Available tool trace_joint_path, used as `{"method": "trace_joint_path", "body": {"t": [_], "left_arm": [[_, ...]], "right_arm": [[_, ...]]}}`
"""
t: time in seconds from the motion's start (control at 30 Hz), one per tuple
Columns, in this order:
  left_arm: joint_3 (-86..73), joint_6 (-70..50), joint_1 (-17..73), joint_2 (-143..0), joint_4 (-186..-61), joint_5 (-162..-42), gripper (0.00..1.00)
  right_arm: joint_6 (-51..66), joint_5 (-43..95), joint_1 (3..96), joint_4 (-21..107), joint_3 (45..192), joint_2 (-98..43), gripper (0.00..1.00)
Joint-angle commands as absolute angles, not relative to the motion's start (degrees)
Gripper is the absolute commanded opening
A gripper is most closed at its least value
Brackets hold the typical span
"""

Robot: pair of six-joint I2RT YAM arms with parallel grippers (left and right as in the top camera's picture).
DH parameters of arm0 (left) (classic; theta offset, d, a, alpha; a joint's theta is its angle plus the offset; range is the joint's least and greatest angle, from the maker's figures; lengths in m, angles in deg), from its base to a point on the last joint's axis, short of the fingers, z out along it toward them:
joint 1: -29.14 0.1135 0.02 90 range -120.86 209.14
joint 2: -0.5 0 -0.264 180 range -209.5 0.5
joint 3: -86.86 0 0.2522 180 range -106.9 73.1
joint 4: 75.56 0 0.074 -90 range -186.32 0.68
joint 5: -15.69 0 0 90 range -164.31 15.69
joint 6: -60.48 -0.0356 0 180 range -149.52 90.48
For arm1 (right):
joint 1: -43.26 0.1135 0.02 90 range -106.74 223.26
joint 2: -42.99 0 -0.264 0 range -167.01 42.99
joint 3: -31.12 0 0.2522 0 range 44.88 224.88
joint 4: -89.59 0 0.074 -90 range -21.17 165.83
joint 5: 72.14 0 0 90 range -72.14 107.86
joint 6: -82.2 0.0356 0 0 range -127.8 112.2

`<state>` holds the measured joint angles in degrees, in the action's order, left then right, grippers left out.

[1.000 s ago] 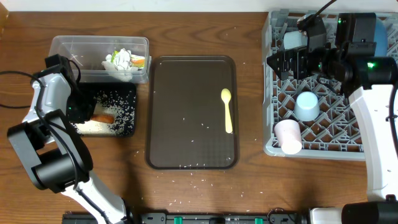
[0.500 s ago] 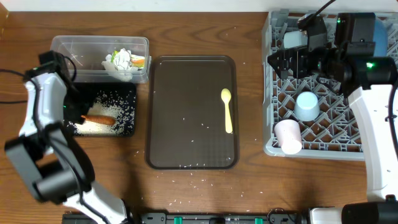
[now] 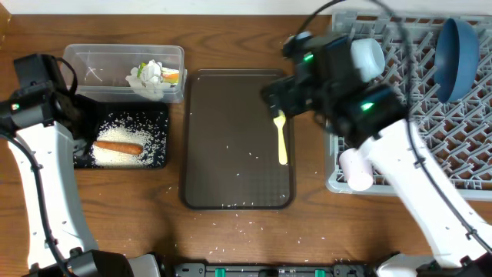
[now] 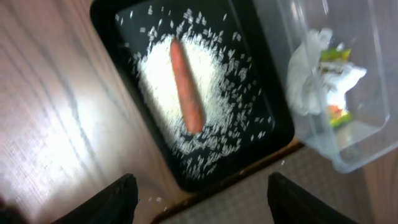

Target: Sort waste into correct bins and load items into the dishwasher rack

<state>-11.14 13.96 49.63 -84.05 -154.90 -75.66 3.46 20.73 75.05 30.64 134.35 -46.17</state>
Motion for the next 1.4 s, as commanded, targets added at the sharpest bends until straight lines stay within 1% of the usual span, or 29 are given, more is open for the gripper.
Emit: {"method": "trace_joint_path", "body": {"t": [0.0,0.1,0.23,0.4,0.5,0.6,0.67,0.7,0.77,0.87,1.1,1.17,1.23,1.37], "left_arm": [[-11.65,13.79,48.29,-83.61,-156.72,-75.42,0.68],[-11.65,13.75,46.70,-83.61,-158.14,-75.39,0.68],[-11.65,13.55,43.99,-82.98,-158.51,-75.39,0.68],[-11.65,13.57,40.75,-80.44,-158.29,-75.35,0.68],[-11.65,13.57,39.46,-78.30,-158.31,-75.35,0.68],[-11.63,13.57,38.33,-76.01,-158.33,-75.37,0.69],[-11.63,13.57,37.85,-75.22,-158.31,-75.11,0.74],[-11.63,13.57,37.78,-74.96,-158.31,-75.07,0.81],[-11.63,13.57,37.80,-74.94,-158.38,-74.93,0.86],[-11.52,13.57,37.78,-75.29,-158.60,-74.96,0.88],[-11.52,13.57,37.78,-75.59,-158.71,-74.96,0.91],[-11.52,13.57,37.78,-75.59,-158.71,-74.96,0.91],[-11.52,13.57,37.78,-75.59,-158.71,-74.96,0.96],[-11.52,13.57,37.78,-75.59,-158.71,-74.96,0.96]], "right_arm": [[8.34,11.88,79.90,31.79,134.14,-48.77,0.99],[8.93,12.10,82.17,32.67,134.14,-51.33,0.99],[8.91,12.60,82.61,32.45,134.14,-54.04,0.99],[6.50,19.97,82.67,33.41,134.14,-54.61,0.99],[7.83,20.01,82.65,34.05,134.11,-54.63,0.99],[7.88,16.95,82.67,36.38,134.00,-55.48,0.95],[8.51,14.52,82.65,37.94,134.00,-56.77,0.93],[8.53,13.91,82.65,38.70,134.00,-57.54,0.92],[9.58,13.32,82.65,40.19,134.00,-59.55,0.91],[12.07,11.86,82.65,41.19,134.00,-62.91,0.89],[17.10,2.83,82.11,40.06,134.00,-69.56,0.86],[17.67,2.87,81.49,38.85,134.00,-70.85,0.85],[18.54,3.42,80.62,36.97,134.00,-72.12,0.84],[18.50,8.27,78.41,34.72,134.00,-74.24,0.80]]}}
